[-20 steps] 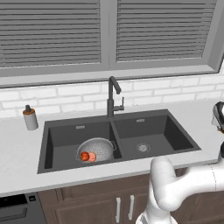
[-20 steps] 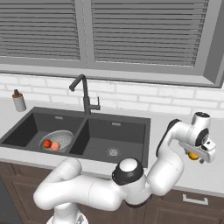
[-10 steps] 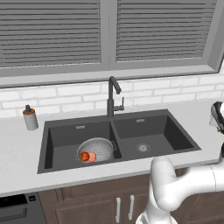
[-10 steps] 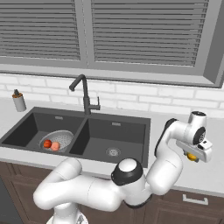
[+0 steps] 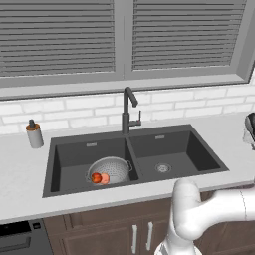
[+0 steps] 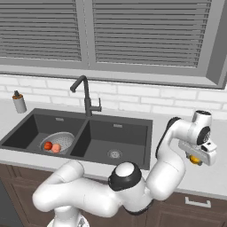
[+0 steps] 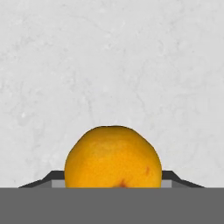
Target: Put the colander in the sink, put the tangerine, peach, apple in the colander, and turn on the sink faucet and pour water over the colander.
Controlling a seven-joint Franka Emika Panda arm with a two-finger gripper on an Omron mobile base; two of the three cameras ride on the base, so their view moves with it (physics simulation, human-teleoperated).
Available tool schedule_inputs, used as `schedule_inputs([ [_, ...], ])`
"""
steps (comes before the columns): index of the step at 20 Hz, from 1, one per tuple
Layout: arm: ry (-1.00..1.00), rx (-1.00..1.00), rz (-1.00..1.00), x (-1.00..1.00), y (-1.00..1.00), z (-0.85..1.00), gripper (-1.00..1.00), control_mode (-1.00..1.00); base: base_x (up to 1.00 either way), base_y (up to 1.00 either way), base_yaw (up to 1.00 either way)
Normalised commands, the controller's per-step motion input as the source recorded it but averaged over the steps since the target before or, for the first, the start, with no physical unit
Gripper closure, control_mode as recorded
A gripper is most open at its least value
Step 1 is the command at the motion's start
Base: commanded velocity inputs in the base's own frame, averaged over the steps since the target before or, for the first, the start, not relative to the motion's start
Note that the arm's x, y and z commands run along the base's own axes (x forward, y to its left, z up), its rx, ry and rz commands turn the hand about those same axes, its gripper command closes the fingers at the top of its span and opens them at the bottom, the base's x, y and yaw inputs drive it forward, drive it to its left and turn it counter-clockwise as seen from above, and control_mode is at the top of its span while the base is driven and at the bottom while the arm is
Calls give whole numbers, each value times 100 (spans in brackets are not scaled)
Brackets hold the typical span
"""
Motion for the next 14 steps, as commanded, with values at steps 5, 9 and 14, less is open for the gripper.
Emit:
schedule_inputs([
  [5, 0, 0, -3, -60, 38, 56, 100, -100, 0, 0, 0],
  [9, 0, 0, 0, -49, 60, 53, 100, -100, 0, 0, 0],
  [14, 0, 0, 0, -50, 94, 30, 100, -100, 0, 0, 0],
])
